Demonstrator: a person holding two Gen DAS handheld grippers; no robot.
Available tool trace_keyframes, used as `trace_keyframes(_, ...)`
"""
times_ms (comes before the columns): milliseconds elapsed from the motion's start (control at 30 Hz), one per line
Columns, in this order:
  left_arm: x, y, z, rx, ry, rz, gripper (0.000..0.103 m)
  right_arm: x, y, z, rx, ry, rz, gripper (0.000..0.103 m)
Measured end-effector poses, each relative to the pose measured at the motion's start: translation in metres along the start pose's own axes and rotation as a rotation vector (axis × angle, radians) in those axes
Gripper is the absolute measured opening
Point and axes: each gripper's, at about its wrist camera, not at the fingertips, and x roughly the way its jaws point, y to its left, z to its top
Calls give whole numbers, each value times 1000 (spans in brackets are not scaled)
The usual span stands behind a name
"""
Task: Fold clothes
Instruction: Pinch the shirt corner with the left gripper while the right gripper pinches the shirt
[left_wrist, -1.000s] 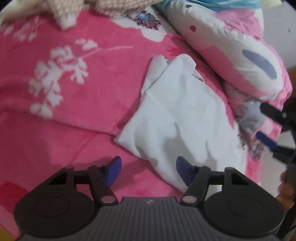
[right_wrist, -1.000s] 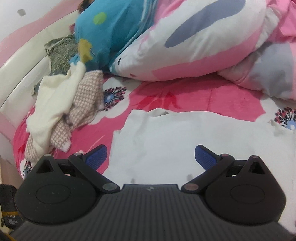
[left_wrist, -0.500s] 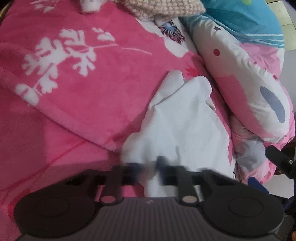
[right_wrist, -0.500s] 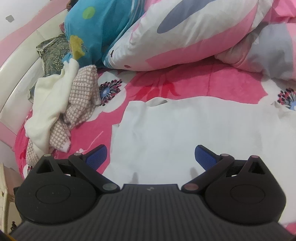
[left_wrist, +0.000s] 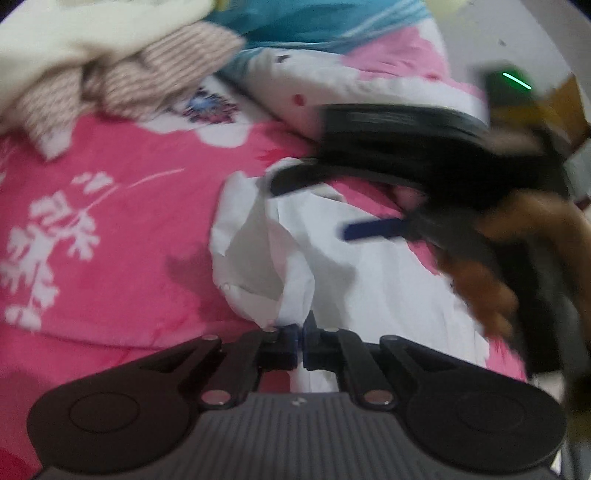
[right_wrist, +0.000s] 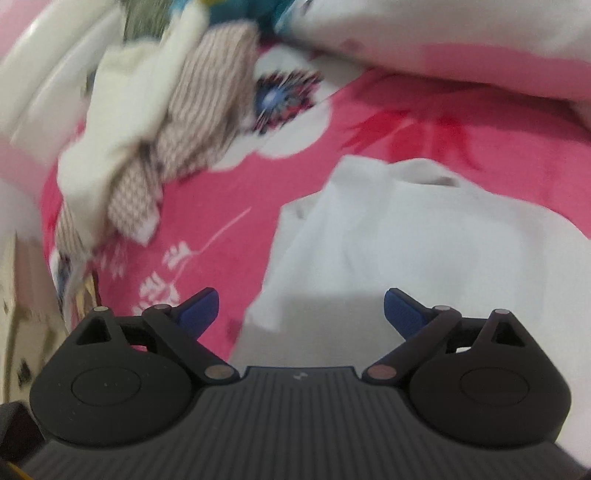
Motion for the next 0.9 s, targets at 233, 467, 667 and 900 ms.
trace_keyframes(233, 0, -4, -3, 32, 3, -22, 2, 57, 25, 22, -192, 173, -103, 89)
trace_keyframes(467, 4, 2, -3, 35, 10, -26, 3, 79, 27, 29, -223, 225, -211, 67)
trace_keyframes(667, 7, 8, 1, 40, 22, -37, 3, 81, 18, 36, -163, 225, -224, 53)
trace_keyframes(900, 5, 10, 5, 54, 24, -56, 2, 66, 12, 36, -95, 180, -196, 15)
